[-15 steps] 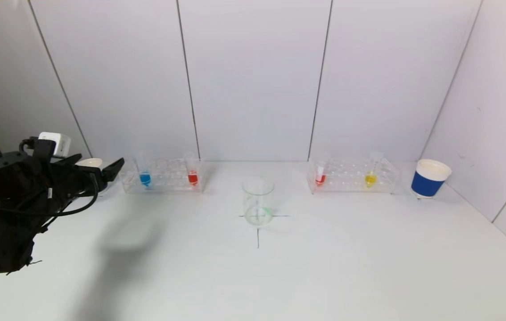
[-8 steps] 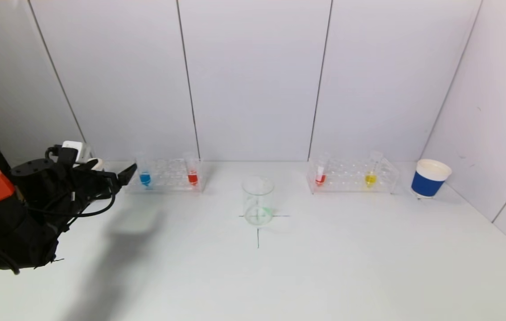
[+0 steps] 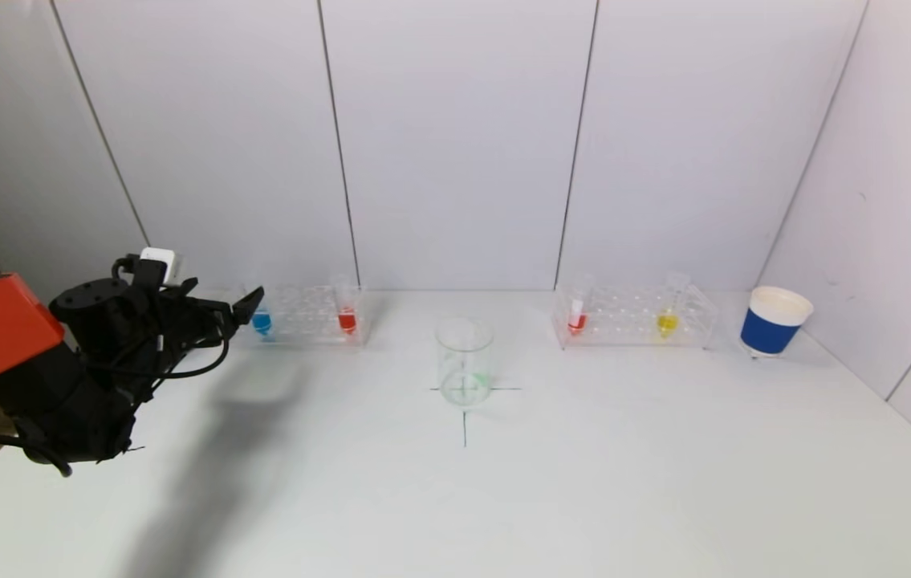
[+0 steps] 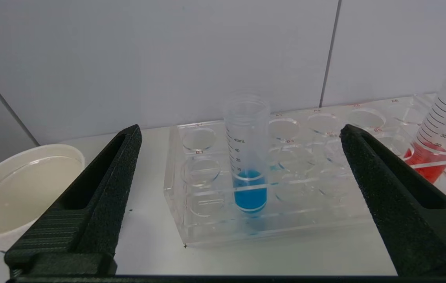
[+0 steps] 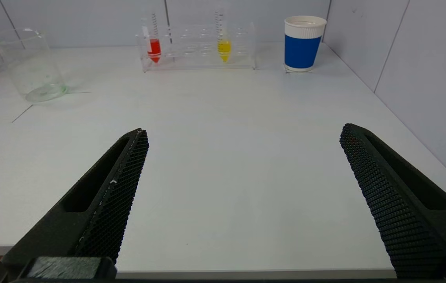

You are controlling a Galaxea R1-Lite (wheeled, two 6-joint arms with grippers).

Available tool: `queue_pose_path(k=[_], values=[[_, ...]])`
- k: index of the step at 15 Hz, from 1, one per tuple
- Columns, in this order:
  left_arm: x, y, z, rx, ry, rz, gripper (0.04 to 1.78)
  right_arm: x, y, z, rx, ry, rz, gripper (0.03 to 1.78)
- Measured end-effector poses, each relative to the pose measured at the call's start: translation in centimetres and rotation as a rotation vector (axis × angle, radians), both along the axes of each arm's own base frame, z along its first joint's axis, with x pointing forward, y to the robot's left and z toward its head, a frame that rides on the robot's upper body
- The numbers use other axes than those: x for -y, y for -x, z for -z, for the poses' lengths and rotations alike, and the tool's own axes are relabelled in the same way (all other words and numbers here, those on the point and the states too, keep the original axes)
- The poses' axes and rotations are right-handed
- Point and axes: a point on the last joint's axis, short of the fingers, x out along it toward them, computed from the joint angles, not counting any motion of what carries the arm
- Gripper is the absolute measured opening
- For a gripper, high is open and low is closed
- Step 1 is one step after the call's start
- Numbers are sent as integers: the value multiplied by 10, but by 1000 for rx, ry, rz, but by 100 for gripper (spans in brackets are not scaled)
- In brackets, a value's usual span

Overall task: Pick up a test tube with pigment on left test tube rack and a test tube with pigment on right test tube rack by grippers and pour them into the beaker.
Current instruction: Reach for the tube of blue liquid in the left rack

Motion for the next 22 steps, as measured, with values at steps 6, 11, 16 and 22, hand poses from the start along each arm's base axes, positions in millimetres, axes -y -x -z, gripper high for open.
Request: queue_pose_path(k=[6,11,16,22], values=[[0,-17,11,-15,-1,1,176,0,0,0,0,0,0,177],[-1,-25,22,-28,1,2,176,0,0,0,0,0,0,177],[0,-32,27,-40,2,5,176,0,0,0,0,0,0,177],[0,-37,27,-34,1,6,176,0,0,0,0,0,0,177]])
